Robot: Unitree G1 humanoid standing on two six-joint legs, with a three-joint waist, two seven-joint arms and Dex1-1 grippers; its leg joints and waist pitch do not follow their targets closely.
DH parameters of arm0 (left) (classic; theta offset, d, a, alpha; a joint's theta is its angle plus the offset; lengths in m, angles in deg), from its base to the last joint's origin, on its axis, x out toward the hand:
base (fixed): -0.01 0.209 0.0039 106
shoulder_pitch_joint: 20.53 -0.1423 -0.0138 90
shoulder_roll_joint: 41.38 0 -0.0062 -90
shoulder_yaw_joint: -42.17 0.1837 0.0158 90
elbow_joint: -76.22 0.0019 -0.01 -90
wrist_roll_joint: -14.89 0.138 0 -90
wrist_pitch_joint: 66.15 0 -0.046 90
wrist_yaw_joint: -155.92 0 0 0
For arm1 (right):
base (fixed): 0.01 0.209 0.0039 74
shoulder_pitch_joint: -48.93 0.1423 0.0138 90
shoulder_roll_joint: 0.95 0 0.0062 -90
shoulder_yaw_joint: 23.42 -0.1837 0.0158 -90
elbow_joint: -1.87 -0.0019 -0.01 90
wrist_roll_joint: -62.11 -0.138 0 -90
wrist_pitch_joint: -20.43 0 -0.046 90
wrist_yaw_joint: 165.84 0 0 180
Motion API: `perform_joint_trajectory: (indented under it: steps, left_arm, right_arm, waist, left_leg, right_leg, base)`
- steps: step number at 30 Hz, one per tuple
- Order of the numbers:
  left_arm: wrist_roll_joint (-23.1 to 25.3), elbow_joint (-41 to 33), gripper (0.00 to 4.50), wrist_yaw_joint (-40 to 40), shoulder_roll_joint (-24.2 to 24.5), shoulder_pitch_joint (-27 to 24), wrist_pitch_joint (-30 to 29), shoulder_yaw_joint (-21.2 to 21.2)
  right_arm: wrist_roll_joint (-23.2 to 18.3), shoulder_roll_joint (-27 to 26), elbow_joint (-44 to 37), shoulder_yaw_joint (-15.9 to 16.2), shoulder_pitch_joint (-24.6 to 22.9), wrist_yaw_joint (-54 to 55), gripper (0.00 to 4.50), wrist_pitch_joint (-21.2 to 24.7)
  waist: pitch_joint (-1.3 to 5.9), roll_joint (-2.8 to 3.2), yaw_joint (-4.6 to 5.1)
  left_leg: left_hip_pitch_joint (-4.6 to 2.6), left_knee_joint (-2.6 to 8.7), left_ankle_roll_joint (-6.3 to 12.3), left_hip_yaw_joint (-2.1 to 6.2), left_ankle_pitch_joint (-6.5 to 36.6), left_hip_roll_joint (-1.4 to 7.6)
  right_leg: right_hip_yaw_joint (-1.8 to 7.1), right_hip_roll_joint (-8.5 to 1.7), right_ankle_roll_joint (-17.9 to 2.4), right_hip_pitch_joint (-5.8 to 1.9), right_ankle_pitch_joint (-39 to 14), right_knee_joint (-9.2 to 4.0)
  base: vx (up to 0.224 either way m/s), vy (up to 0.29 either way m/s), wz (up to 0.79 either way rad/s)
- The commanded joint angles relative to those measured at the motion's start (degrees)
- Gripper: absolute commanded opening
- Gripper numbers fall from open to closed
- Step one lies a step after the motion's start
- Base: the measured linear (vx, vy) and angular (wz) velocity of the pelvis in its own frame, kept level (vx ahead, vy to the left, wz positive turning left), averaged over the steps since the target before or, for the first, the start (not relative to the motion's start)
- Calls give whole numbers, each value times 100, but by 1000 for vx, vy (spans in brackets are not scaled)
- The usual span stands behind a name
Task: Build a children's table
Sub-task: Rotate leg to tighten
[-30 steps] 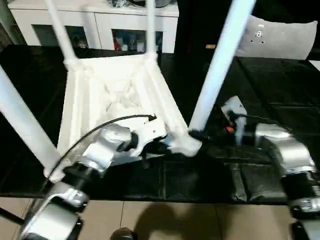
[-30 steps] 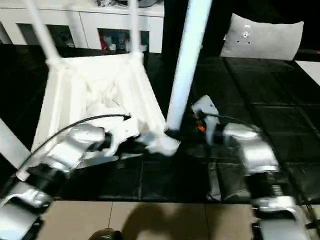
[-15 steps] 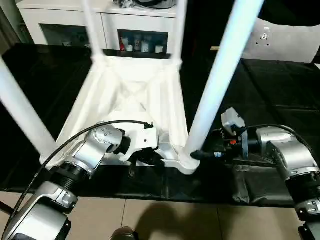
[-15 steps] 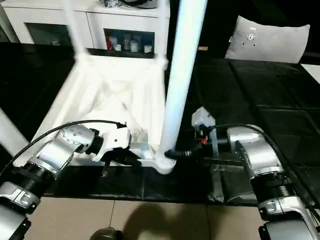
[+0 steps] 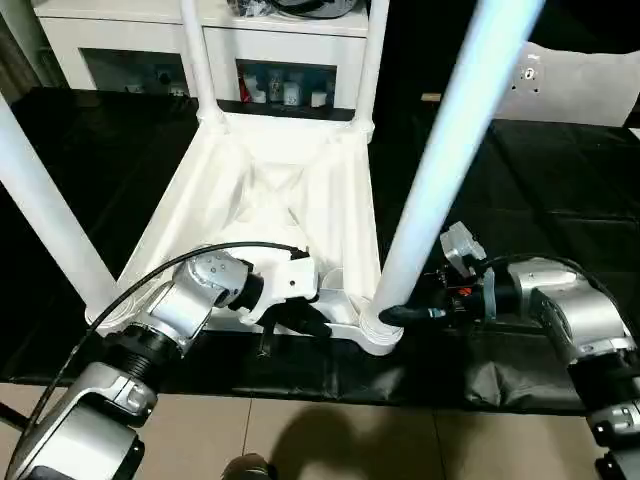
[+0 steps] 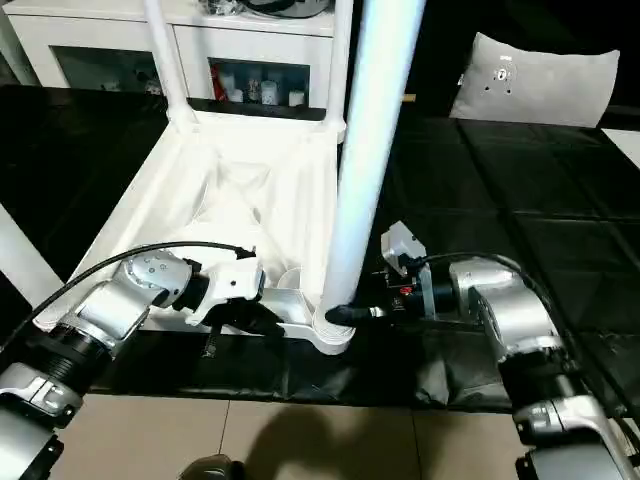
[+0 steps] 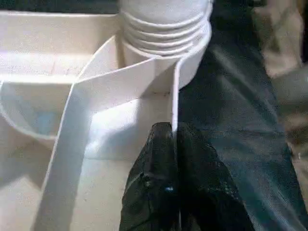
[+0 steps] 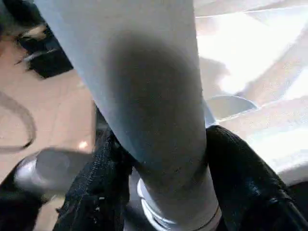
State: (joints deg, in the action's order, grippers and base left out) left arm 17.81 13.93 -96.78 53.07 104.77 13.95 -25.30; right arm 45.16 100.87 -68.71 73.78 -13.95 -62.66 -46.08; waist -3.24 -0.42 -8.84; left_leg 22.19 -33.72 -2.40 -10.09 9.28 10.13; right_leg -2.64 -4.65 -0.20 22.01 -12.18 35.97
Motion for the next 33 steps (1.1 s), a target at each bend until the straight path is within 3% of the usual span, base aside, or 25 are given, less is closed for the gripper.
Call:
perform_joint_trajectory:
  steps: [1, 3, 4, 5, 8, 10, 13, 14, 16, 18, 19, 21, 28, 29, 32, 33]
  left_arm:
    - [-47, -84, 0, 486, -261, 47, -369, -72]
    - [-88, -178, 0, 777, -453, 57, -735, -151]
    - [-67, -212, 0, 995, -589, 75, -947, -181]
    - [-48, -231, 0, 1136, -676, 87, -1076, -197]
    - [171, -63, 0, 1856, -1100, 230, -1397, -253]
    - [272, 22, 0, 2242, -1315, 295, -1521, -303]
    - [305, 75, 0, 2711, -1631, 396, -1747, -376]
    - [321, 60, 0, 2783, -1674, 404, -1777, -377]
    - [306, 12, 0, 2882, -1737, 393, -1787, -421]
    - [341, -155, 0, 2813, -1730, 292, -1805, -395]
    - [346, -191, 0, 2788, -1711, 261, -1810, -378]
    - [354, -235, 0, 2717, -1640, 215, -1763, -330]
    - [353, -312, 0, 2203, -1187, 51, -1183, -171]
    - [368, -282, 0, 1962, -958, 6, -968, -111]
    - [354, -261, 0, 1787, -799, -20, -808, -85]
    - [339, -267, 0, 1662, -700, -44, -713, -76]
  right_arm:
    - [-15, -238, -178, 79, 1, 415, 204, 289]
    - [174, -560, -111, -53, 91, 1250, 202, 466]
    - [231, -818, -20, -209, 193, 1864, 201, 711]
    - [255, -987, 39, -318, 262, 2259, 201, 891]
    - [503, -1490, 351, -492, 499, 3427, 200, 1171]
    - [606, -1688, 447, -537, 568, 3877, 200, 1295]
    - [707, -1975, 605, -629, 598, 4400, 200, 892]
    - [723, -2039, 616, -665, 583, 4456, 267, 777]
    - [743, -2083, 566, -701, 523, 4490, 270, 663]
    - [722, -1950, 436, -713, 400, 4307, 284, 523]
    - [670, -1900, 413, -761, 381, 4240, 311, 520]
    - [635, -1734, 408, -776, 348, 4040, 312, 406]
    - [541, -888, 288, -750, 150, 2819, 383, -237]
    - [515, -562, 297, -723, 102, 2276, 383, -502]
    - [475, -346, 288, -695, 79, 1899, 395, -581]
    - [440, -211, 264, -643, 47, 1629, 395, -639]
  waist:
    - [354, -57, 47]
    - [327, -76, 124]
    - [327, -76, 124]
    - [330, -70, 228]
    - [337, -49, 397]
    - [335, -50, 426]
    - [367, -22, 424]
    - [377, -32, 425]
    - [392, -21, 427]
    - [424, -13, 354]
    - [429, -14, 338]
    - [437, -9, 308]
    - [425, -11, 238]
    - [423, 6, 193]
    - [385, 4, 172]
    - [381, -18, 167]
  left_leg:
    - [-141, 422, 103, 83, 1324, 322]
    - [-147, 457, -59, 109, 1579, 311]
    - [-147, 457, -59, 109, 1579, 311]
    - [-120, 492, -184, 147, 1614, 297]
    - [-116, 478, -272, 153, 1716, 277]
    - [-138, 468, -277, 142, 1726, 264]
    - [-127, 444, -132, 121, 1490, 263]
    - [-114, 436, -83, 112, 1357, 261]
    - [-106, 427, -31, 106, 1208, 255]
    - [-107, 386, 183, 85, 742, 264]
    - [-105, 383, 225, 86, 679, 265]
    - [-110, 373, 341, 85, 561, 271]
    - [-121, 366, 410, 79, 699, 292]
    - [-135, 361, 397, 83, 838, 298]
    - [-136, 385, 353, 77, 983, 301]
    - [-143, 400, 290, 85, 1137, 309]
  right_leg:
    - [214, -433, -1360, -185, -1149, -463]
    - [226, -451, -1173, -174, -1771, -521]
    - [226, -451, -1173, -174, -1771, -521]
    - [205, -440, -1075, -182, -1967, -516]
    - [207, -428, -1045, -160, -1959, -543]
    - [218, -417, -1028, -147, -1964, -561]
    - [229, -415, -1071, -169, -1487, -553]
    - [226, -407, -1117, -183, -1207, -537]
    - [218, -389, -1170, -199, -911, -513]
    - [212, -376, -1354, -229, -15, -440]
    - [207, -373, -1374, -244, 119, -424]
    - [194, -374, -1460, -255, 405, -398]
    - [193, -394, -1497, -271, 302, -414]
    - [185, -402, -1462, -264, 133, -430]
    - [188, -395, -1433, -250, -184, -462]
    - [185, -412, -1381, -260, -509, -481]
  base:
    - [0, 0, 0]
    - [0, 0, 0]
    - [0, 0, 0]
    - [0, 0, 0]
    - [0, 0, 0]
    - [0, 0, 0]
    - [0, 0, 0]
    - [0, 0, 0]
    - [0, 0, 0]
    - [0, 0, 0]
    - [0, 0, 0]
    - [0, 0, 0]
    - [0, 0, 0]
    - [0, 0, 0]
    - [0, 0, 0]
    - [0, 0, 0]
